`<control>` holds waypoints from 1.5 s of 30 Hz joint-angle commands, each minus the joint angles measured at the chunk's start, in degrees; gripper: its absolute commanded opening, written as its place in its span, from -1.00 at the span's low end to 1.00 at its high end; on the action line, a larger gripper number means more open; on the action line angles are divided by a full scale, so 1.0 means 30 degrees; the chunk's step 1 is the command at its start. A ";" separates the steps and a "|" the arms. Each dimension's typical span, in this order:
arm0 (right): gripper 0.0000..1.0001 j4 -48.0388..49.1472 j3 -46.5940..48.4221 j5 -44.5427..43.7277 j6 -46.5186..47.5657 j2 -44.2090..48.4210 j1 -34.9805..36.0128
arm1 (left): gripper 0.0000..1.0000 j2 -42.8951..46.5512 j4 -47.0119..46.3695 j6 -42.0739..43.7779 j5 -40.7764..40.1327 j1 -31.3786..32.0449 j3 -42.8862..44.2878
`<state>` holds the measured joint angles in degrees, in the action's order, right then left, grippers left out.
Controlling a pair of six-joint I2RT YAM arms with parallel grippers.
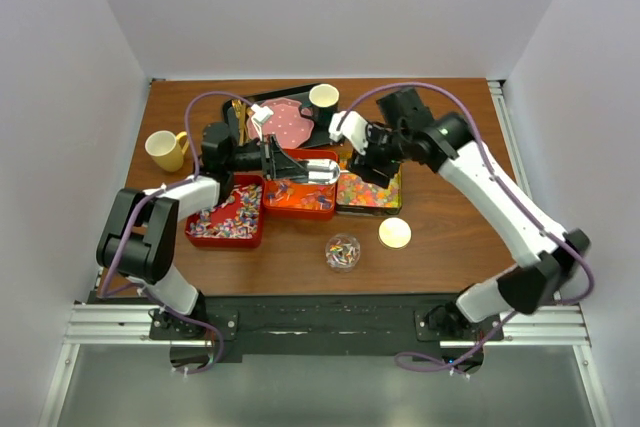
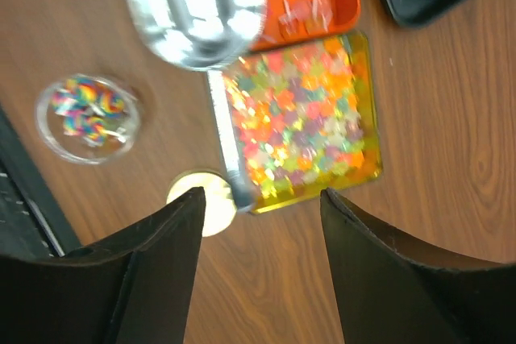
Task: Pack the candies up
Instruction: Adjust the spatula.
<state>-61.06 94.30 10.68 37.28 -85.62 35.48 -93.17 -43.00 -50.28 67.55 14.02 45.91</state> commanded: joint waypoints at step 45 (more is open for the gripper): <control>-1.00 0.2864 -0.1933 0.2536 0.3598 -0.0491 0.0301 | -0.42 -0.0528 -0.0148 0.0025 0.0369 0.0043 0.1131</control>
<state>-49.98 86.76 19.05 44.93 -86.43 36.77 -95.74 -45.69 -53.25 68.90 14.02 46.68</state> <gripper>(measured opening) 0.076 0.112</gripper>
